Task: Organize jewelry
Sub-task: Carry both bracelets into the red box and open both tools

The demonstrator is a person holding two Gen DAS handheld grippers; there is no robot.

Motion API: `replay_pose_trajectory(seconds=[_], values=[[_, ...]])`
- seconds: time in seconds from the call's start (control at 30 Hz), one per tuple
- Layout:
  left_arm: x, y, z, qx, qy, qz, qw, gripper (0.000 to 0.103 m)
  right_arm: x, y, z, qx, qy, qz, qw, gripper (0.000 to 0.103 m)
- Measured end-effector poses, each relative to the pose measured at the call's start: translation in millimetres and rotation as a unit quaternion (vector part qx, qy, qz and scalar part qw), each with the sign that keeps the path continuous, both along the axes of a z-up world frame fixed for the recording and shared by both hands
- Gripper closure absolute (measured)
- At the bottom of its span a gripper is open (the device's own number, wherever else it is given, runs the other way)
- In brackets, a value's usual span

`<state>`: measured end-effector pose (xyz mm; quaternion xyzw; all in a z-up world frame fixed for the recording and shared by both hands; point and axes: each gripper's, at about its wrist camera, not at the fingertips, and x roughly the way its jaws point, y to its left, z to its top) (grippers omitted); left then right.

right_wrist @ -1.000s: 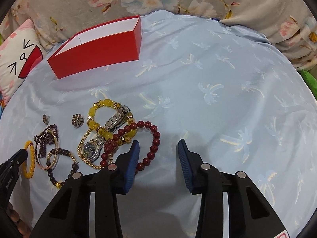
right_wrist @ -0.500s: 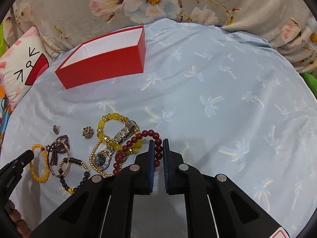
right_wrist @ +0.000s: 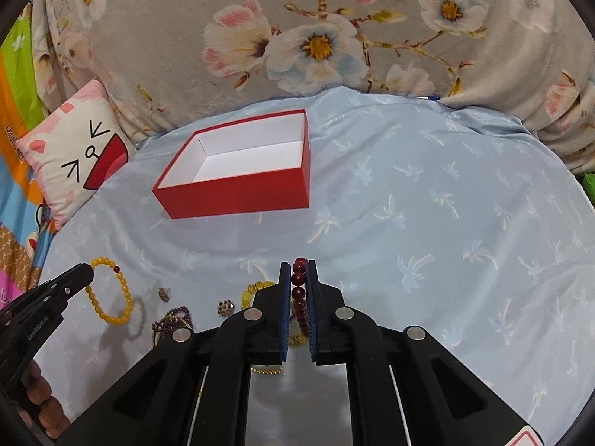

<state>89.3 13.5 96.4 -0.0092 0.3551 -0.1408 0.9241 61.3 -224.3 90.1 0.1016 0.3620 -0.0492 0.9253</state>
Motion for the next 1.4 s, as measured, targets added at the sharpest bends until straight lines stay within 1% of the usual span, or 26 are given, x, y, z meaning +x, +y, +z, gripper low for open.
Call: replay_pose_trajectory(seconds=[0.13,0.27,0.4,0.47,0.5,0.63,0.73,0.83,0.97,1.1,1.2,1.23,1.27,1.3,1.33,1.37,1.4], values=[[27.2,-13.7,25.4,-0.004,-0.024,-0.02,0.9995,0.096,27.6,1.4,19.2,0.005,-0.017,0.021,1.0,0.096],[72.0,-31.2,44.6,-0.006,-0.048,-0.033,0.9983,0.096,71.5,3.1,41.5,-0.001,-0.038,0.036,0.999,0.096],[123.7,-49.2,53.1,-0.012,-0.054,-0.041,0.9976,0.096,123.4,5.9,57.3,-0.011,-0.051,0.049,0.997,0.096],[150.9,-59.3,51.3,-0.011,-0.05,-0.051,0.9974,0.096,147.2,8.7,59.6,-0.018,-0.052,0.057,0.997,0.096],[161.3,-62.4,49.6,-0.01,-0.051,-0.046,0.9976,0.096,161.9,9.8,59.8,-0.019,-0.052,0.062,0.997,0.096],[206.4,-76.4,38.0,-0.008,-0.043,-0.048,0.9979,0.096,208.4,11.8,50.1,-0.014,-0.044,0.073,0.996,0.095],[235.0,-83.0,25.4,-0.011,-0.035,-0.05,0.9981,0.096,240.4,8.8,35.7,0.009,-0.03,0.086,0.996,0.095],[263.4,-87.0,9.2,-0.02,-0.01,-0.056,0.9982,0.096,271.3,5.4,16.7,0.035,-0.002,0.103,0.994,0.095],[291.1,-90.8,-12.3,-0.008,0.01,-0.055,0.9984,0.096,303.4,0.9,-9.1,0.058,0.04,0.121,0.99,0.095],[308.5,-92.3,-30.2,0.011,0.03,-0.056,0.9979,0.096,322.8,-5.7,-29.3,0.046,0.079,0.108,0.99,0.095],[312.8,-88.4,-39.2,0.017,0.04,-0.046,0.998,0.095,326.1,-11.9,-35.5,0.033,0.091,0.093,0.991,0.094],[312.9,-85.6,-39.6,0.011,0.043,-0.042,0.9982,0.092,324.7,-13.2,-33.1,0.027,0.085,0.087,0.992,0.091],[312.8,-83.2,-38.8,0.007,0.042,-0.036,0.9984,0.089,323.4,-13.8,-30.7,0.011,0.081,0.082,0.993,0.086],[311.9,-80.5,-37.5,0.005,0.038,-0.028,0.9989,0.078,320.7,-13.0,-27.2,-0.008,0.074,0.075,0.994,0.081],[310.7,-77.9,-36.0,0.006,0.034,-0.02,0.9992,0.064,318.7,-14.0,-25.0,-0.016,0.069,0.071,0.995,0.079],[309.9,-76.1,-34.1,0.006,0.029,-0.015,0.9994,0.062,316.4,-15.6,-22.7,-0.015,0.065,0.07,0.995,0.078],[308.3,-74.4,-31.9,0.008,0.024,-0.012,0.9996,0.061,314.1,-17.3,-20.6,-0.012,0.062,0.071,0.996,0.078]])
